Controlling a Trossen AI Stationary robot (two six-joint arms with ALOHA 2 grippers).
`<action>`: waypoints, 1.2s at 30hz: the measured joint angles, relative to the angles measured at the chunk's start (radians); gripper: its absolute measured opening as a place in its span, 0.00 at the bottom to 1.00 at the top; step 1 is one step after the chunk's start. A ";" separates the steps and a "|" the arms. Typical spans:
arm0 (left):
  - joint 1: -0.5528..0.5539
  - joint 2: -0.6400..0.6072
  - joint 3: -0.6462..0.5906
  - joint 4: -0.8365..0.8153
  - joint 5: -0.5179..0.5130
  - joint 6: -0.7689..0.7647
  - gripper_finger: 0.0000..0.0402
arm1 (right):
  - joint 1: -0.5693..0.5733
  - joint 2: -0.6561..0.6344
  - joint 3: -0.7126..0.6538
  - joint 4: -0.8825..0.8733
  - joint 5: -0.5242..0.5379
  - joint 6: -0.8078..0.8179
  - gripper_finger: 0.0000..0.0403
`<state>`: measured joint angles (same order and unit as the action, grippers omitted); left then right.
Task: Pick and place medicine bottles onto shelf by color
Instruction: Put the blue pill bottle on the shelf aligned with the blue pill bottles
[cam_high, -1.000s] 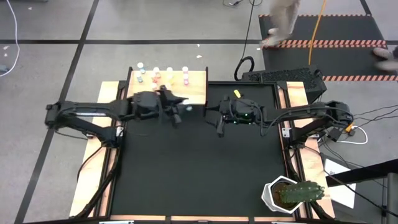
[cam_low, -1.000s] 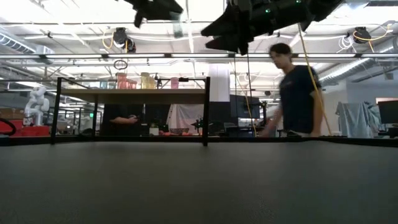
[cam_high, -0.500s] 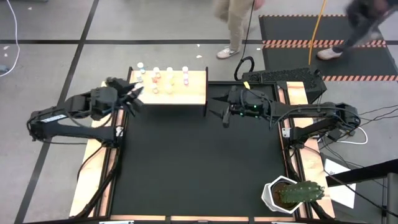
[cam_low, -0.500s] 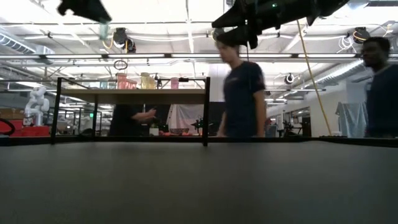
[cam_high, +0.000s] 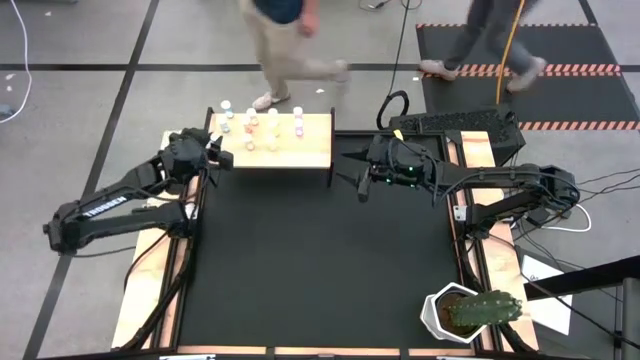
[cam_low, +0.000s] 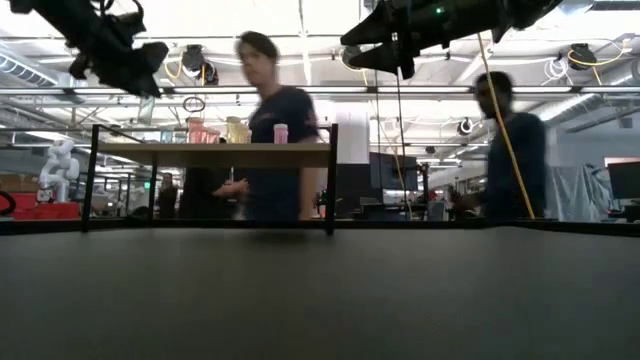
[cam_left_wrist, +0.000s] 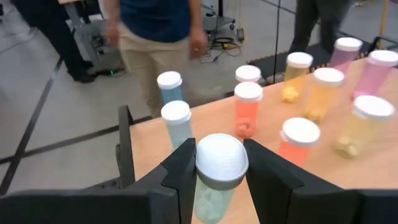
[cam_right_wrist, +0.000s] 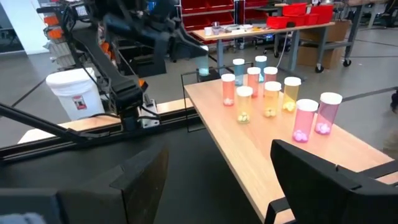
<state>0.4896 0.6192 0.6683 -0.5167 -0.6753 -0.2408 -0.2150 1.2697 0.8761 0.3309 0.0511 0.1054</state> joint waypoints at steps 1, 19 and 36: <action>0.022 -0.001 -0.017 0.022 0.017 0.001 0.30 | 0.000 0.000 0.000 0.000 0.000 0.005 0.69; 0.283 0.034 -0.119 0.157 0.238 0.011 0.32 | 0.000 0.000 0.000 -0.003 0.000 0.018 0.69; 0.314 0.035 -0.119 0.205 0.333 0.024 0.47 | -0.002 0.000 0.000 -0.008 0.000 0.007 0.69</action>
<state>0.8036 0.6544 0.5491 -0.3119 -0.3421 -0.2171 -0.2169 1.2701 0.8764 0.3228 0.0509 0.1120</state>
